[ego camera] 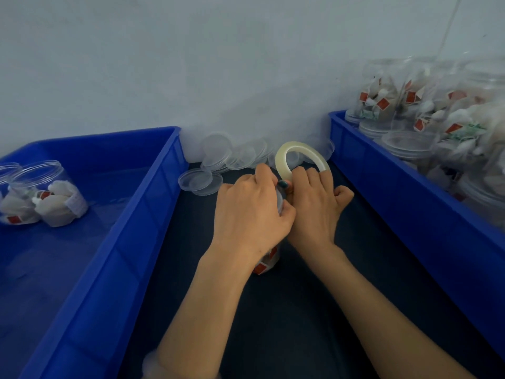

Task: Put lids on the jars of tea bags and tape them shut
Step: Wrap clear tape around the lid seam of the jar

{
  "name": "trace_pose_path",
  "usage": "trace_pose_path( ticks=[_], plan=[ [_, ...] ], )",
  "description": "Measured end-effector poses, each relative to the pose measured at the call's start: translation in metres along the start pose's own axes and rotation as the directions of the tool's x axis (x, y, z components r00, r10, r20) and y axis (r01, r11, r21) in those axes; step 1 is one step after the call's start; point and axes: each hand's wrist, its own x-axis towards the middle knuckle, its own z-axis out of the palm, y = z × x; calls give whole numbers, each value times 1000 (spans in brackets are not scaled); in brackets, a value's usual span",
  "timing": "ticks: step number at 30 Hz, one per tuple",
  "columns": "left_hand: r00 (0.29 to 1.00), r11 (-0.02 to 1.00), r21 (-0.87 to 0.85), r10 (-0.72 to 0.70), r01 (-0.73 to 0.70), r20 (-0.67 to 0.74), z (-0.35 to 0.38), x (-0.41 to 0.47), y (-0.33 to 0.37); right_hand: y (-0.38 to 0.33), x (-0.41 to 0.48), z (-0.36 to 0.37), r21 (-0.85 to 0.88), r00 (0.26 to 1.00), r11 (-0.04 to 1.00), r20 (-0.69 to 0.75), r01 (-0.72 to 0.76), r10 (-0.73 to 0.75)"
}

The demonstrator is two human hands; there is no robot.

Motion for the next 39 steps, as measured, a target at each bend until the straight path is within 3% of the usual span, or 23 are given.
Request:
trace_pose_path(
  ticks=[9,14,18,22,26,29,32,35,39],
  plan=[
    [999,998,43,-35,35,-18,2,1,6,0,13,12,-30,989,997,129,-68,71],
    [999,997,54,-53,53,-13,0,3,8,1,22,19,-48,981,998,189,-37,45],
    [998,996,-90,-26,21,-50,-4,-15,14,14,49,17,-97,955,983,242,-155,174],
    [999,999,-53,-13,11,-42,-7,-17,12,10,65,13,46,943,996,322,73,-83],
    [1000,1000,18,-6,6,-6,-7,-13,12,24,41,14,27,859,994,501,110,-109],
    [999,1000,10,-16,15,32,-7,-11,12,43,15,6,-29,836,982,531,186,-142],
    [998,999,-25,-42,43,46,-7,-11,12,57,-9,-1,39,805,964,542,265,-243],
    [996,994,-67,-85,87,24,-5,-11,12,66,-21,-6,178,805,958,520,224,-284],
    [993,973,-200,-118,114,-7,-6,-14,11,69,-27,-8,217,798,951,521,219,-303]
  ],
)
